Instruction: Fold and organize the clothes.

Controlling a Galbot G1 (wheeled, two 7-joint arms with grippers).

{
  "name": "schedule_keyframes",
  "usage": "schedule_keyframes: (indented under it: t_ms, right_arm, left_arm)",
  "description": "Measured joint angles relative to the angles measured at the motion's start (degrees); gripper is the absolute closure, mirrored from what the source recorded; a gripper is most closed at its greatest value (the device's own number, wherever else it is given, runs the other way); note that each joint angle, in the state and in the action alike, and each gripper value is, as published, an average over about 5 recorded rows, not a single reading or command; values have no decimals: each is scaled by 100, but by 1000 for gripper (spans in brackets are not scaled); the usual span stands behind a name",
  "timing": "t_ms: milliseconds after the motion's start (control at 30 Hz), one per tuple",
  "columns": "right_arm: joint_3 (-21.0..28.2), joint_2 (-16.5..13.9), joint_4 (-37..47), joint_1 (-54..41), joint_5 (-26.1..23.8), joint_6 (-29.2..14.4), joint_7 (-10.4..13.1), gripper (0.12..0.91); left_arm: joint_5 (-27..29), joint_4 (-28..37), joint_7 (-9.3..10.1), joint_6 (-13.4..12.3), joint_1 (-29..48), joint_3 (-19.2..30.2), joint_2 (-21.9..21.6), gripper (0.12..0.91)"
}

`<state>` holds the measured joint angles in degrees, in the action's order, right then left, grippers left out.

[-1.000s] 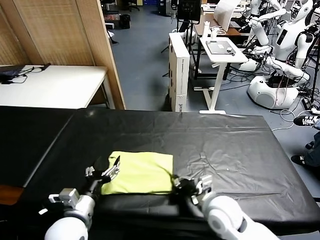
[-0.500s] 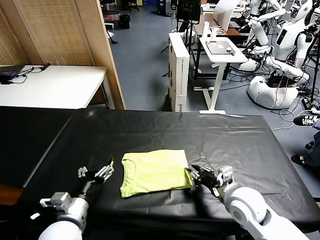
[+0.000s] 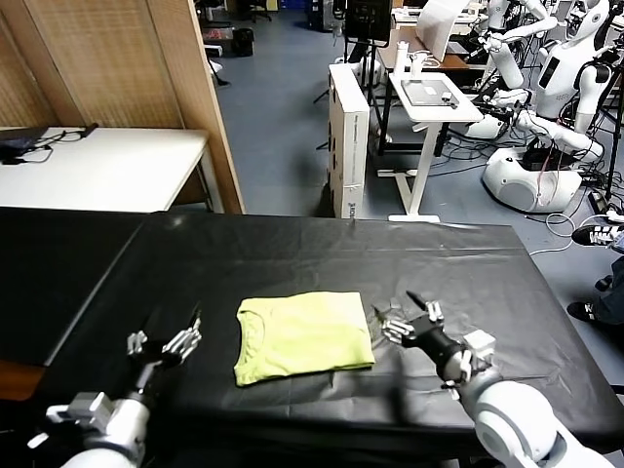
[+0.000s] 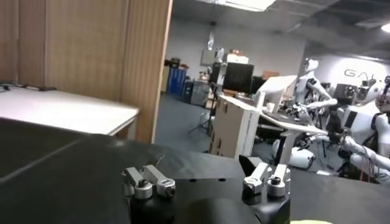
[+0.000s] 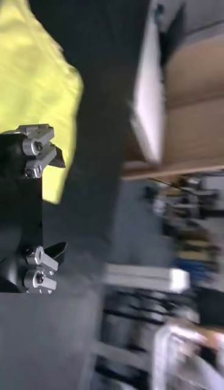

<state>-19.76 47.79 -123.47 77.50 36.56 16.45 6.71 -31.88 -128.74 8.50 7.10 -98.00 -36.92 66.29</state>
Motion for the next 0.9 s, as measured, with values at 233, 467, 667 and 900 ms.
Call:
schedule_keyframes:
  t_ms: [233, 467, 667, 900]
  right_arm:
    - [-785, 274, -169, 1038, -696, -1127, -13, 118]
    - [-1419, 712, -422, 2059, -1431, -1878, 3, 118]
    - [-1788, 1042, -738, 2901, -1723, -2123, 11, 118]
    - [-2063, 1172, -938, 3399, -1673, -2058, 21, 118]
  left_arm:
    - [27, -340, 1, -92, -790, -302, -62, 123]
    - [133, -635, -24, -189, -1332, -473, -124, 123]
    - [325, -803, -190, -287, -1740, -546, -79, 123]
    - [435, -998, -228, -299, -2019, -579, 64, 123]
